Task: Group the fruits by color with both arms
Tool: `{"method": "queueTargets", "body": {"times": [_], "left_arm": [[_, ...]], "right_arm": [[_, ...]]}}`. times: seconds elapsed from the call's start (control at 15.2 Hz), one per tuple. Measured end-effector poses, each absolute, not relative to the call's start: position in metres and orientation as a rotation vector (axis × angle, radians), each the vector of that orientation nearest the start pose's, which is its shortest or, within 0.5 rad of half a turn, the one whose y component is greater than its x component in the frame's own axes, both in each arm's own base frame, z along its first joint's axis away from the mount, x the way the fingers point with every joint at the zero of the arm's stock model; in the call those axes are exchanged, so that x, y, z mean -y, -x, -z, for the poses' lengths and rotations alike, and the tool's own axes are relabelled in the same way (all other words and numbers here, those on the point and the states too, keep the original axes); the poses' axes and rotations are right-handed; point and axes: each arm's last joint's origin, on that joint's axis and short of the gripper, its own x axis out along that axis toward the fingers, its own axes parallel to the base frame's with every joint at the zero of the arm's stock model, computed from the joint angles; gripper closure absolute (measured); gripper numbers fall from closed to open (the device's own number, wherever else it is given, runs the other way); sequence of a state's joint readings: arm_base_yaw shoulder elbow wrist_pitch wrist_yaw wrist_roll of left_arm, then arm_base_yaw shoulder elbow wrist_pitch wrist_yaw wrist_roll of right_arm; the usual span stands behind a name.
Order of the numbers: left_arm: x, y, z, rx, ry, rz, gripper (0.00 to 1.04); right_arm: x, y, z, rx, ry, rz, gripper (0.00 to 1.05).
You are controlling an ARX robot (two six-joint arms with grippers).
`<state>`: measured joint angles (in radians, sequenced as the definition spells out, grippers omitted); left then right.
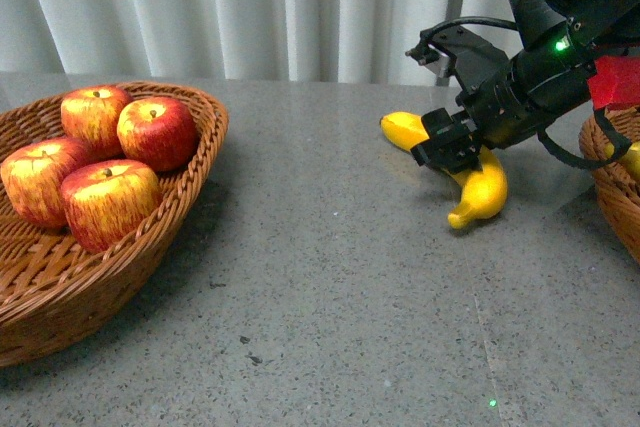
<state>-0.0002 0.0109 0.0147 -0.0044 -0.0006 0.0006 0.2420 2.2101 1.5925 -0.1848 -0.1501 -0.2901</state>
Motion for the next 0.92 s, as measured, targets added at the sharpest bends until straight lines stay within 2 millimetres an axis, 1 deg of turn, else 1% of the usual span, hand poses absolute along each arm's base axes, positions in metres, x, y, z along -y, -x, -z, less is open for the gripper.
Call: {"method": "queueTargets", "body": {"times": [0.13,0.2,0.26,0.33,0.4,0.46,0.53,0.59,0.72,0.86,0.92], "left_arm": [[0.0,-0.097,-0.167,-0.001,-0.001,0.0,0.07],[0.0,-0.097,-0.167,-0.001,-0.001,0.0,0.07],[0.0,-0.097,-0.167,-0.001,-0.001,0.0,0.07],[0.0,-0.097,-0.167,-0.001,-0.001,0.0,0.07],[0.0,-0.097,-0.167,-0.001,-0.001,0.0,0.07],[0.0,-0.097,-0.167,-0.001,-0.001,0.0,0.07],[0.0,-0.097,-0.167,-0.001,-0.001,0.0,0.07],[0.0,-0.097,-0.167,-0.001,-0.001,0.0,0.07],[0.0,-0.097,-0.167,-0.001,-0.001,0.0,0.07],[0.0,-0.097,-0.167,-0.001,-0.001,0.0,0.07],[0.0,-0.097,-0.167,-0.001,-0.001,0.0,0.07]], "right_arm": [[-0.117,-0.465,-0.161,-0.684,0.209,-0.526,0.67],[-0.116,-0.464,-0.171,-0.629,0.139,-0.561,0.67],[-0.109,-0.461,-0.187,-0.549,0.059,-0.588,0.67],[-0.098,-0.456,-0.207,-0.47,-0.003,-0.608,0.67],[-0.077,-0.449,-0.232,-0.386,-0.047,-0.596,0.67],[-0.055,-0.441,-0.247,-0.35,-0.068,-0.569,0.67],[-0.031,-0.431,-0.254,-0.335,-0.077,-0.529,0.67],[-0.001,-0.418,-0.252,-0.341,-0.075,-0.476,0.67],[0.045,-0.392,-0.237,-0.418,-0.068,-0.386,0.67],[0.083,-0.364,-0.23,-0.441,-0.036,-0.306,0.67],[0.097,-0.346,-0.23,-0.439,-0.034,-0.283,0.67]]}}
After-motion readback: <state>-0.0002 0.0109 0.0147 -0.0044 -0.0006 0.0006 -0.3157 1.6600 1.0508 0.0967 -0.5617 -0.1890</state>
